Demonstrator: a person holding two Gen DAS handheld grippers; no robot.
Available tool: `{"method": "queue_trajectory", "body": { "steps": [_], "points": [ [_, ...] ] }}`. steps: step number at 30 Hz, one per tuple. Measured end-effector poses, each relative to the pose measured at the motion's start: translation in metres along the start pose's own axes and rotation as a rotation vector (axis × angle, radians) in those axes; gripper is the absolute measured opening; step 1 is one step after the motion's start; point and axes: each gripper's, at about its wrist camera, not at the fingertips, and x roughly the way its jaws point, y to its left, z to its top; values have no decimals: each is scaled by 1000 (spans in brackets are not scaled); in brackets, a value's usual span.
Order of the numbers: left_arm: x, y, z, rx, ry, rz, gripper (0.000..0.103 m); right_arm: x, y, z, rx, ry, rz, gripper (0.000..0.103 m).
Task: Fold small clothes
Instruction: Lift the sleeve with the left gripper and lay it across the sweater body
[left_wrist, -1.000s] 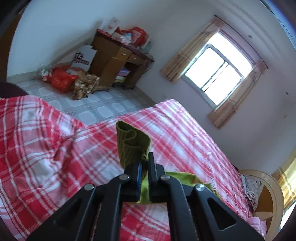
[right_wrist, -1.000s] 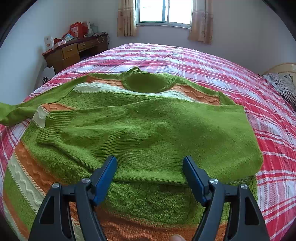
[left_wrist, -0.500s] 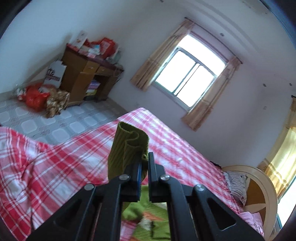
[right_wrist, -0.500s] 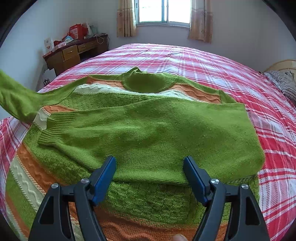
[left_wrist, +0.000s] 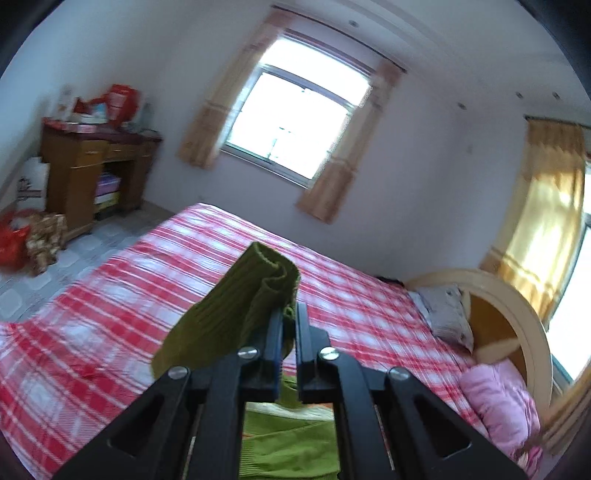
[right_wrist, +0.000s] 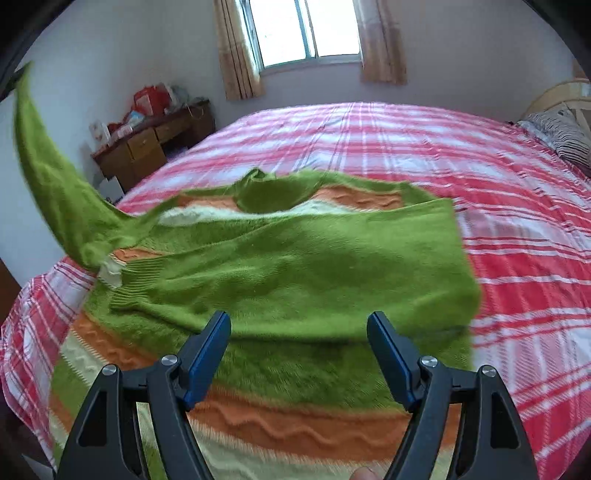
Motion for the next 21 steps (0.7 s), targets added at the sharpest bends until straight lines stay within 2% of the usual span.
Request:
{"method": "queue_trajectory", "body": {
  "steps": [4,7,12,14,15,16,17,18,19,21],
  "points": [
    [39,-39,-30,38,65,-55,5,-19,-5,-11,-5,-22,6,77],
    [76,-66,-70,62,136,-80,5,-24,-10,-23,-4,-15,10,77],
    [125,-100,-131,127,234,-55,5,-20,-22,-43,23,18,4,77],
    [144,-113,-157,166,277,-8,7,-22,-29,-44,55,4,9,77],
    [153,-117,-166,173,316,17,11,-22,-31,-45,68,2,12,77],
    [164,-118,-179,182,381,29,19,-20,-34,-47,84,7,17,77],
    [166,-120,-184,183,414,24,24,-16,-40,-51,114,20,29,77],
    [165,-121,-192,192,439,3,25,-17,-43,-52,129,9,39,77],
    [161,-123,-196,206,441,-4,27,-19,-44,-53,136,-4,43,77],
    [144,-125,-199,274,428,-20,42,-22,-45,-55,146,-25,43,77]
  ]
}}
